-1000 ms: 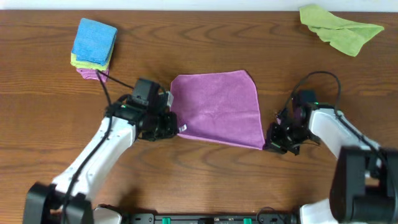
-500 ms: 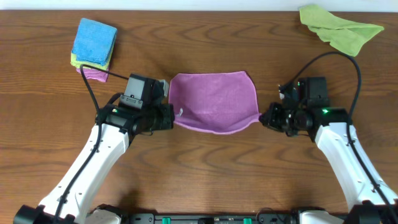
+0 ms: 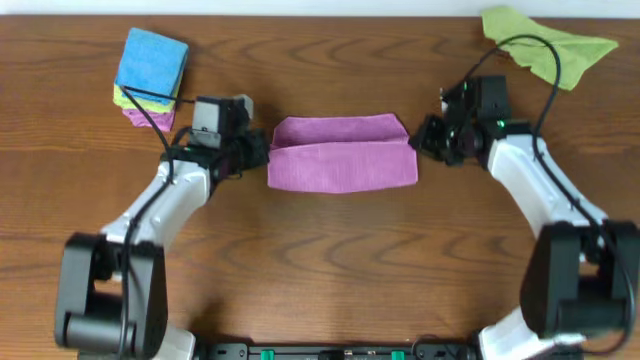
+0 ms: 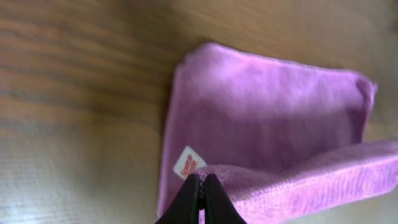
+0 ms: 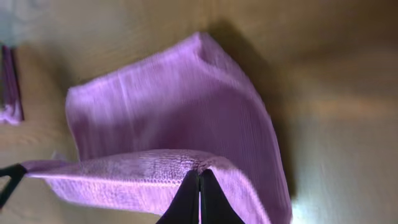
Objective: Fold the cloth
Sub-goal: 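Lift the cloth's bottom edge with both grippers and fold it upward, then lower the folded edge onto the cloth and release both grippers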
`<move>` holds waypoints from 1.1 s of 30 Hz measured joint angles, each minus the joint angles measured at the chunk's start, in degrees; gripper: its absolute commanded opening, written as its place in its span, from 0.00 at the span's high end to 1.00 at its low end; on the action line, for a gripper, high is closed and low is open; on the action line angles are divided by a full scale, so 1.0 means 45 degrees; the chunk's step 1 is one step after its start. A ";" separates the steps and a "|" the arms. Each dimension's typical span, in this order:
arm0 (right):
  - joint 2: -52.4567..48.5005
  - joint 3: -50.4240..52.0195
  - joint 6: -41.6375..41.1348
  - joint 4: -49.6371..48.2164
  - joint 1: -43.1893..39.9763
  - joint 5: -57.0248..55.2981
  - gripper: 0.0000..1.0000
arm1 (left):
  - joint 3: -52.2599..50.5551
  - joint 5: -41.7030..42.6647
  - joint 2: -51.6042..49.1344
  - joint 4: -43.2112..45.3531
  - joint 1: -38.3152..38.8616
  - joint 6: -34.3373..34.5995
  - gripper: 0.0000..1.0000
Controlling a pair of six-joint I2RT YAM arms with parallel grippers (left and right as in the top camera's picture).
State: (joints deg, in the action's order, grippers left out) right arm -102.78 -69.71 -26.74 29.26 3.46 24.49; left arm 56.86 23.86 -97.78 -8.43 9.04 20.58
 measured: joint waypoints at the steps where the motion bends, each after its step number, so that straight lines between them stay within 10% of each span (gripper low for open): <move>1: -0.0350 -0.0452 -0.0010 -0.0010 0.0005 0.0010 0.98 | 0.0223 0.0083 -0.0267 0.0015 -0.0126 0.0039 0.94; 12: -0.1705 -0.2166 -0.0636 -0.0262 0.0019 -0.0520 0.98 | 0.5168 0.0918 -0.3075 -0.1642 -0.0466 -0.0500 0.94; 27: -0.1705 -0.2244 -0.0350 0.2045 0.0053 -0.0685 0.98 | 0.5493 0.0894 -0.3351 -0.5042 -0.0461 -0.1559 0.94; 28: -0.1705 -0.2244 -0.0330 0.2040 0.0053 -0.0699 0.98 | 0.5493 0.0889 -0.3351 -0.5032 -0.0461 -0.1583 0.82; 30: -0.1705 -0.2244 -0.0321 0.2045 0.0058 -0.0782 0.70 | 0.5493 0.0850 -0.3351 -0.5027 -0.0461 -0.1666 0.04; 31: -0.1705 -0.2244 -0.0282 0.2045 0.0053 -0.0821 0.50 | 0.5493 0.0831 -0.3351 -0.5027 -0.0461 -0.1676 0.05; 33: -0.1705 -0.2244 -0.0189 0.2045 0.0053 -0.0889 0.46 | 0.5493 0.0835 -0.3351 -0.5032 -0.0461 -0.1744 0.05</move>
State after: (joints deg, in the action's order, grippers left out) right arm -110.45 -79.81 -27.59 38.46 3.70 20.49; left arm 81.58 27.62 -112.86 -31.07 6.96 12.73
